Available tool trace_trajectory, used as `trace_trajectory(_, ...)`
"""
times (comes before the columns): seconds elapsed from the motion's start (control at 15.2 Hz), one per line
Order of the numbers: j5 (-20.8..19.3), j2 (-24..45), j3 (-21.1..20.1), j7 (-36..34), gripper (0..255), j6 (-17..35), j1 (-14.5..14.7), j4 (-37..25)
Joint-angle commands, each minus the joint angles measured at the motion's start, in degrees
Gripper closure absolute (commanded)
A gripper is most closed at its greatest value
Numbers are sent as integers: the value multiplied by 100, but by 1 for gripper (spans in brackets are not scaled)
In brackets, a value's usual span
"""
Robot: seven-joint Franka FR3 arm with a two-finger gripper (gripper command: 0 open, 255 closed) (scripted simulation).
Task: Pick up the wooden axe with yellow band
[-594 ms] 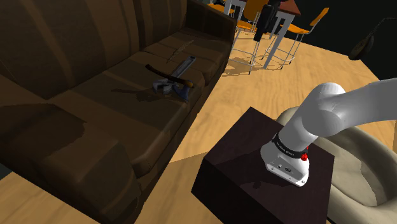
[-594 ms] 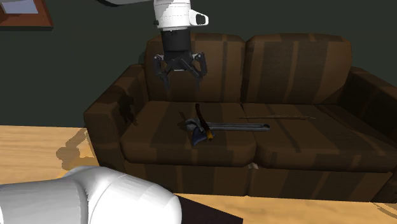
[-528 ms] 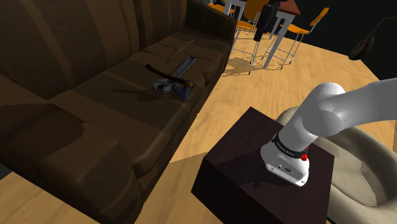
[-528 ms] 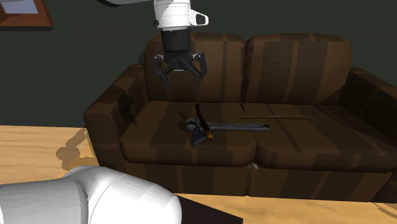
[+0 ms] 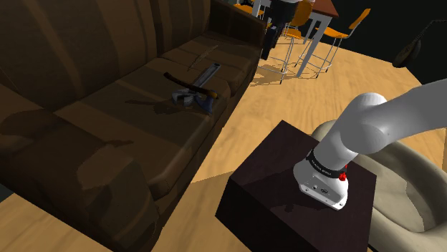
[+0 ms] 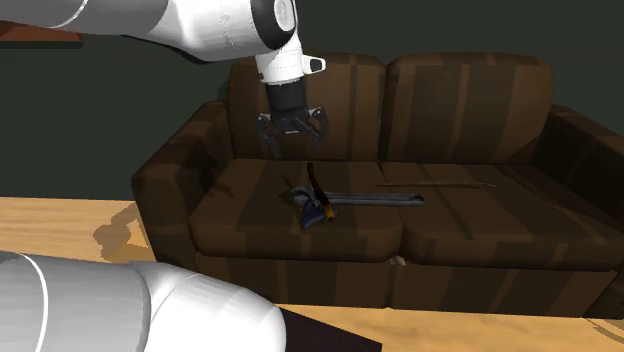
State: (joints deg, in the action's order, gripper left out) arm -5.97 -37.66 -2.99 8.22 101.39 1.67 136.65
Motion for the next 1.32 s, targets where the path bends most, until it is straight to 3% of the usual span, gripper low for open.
trace_trajectory(0.0,-98,332,-61,-3,0,495,16,73)
trace_trajectory(0.66,-880,2147,-367,-211,0,2503,-60,-73)
trace_trajectory(1.25,-2202,4064,-573,-860,0,3692,-148,-970)
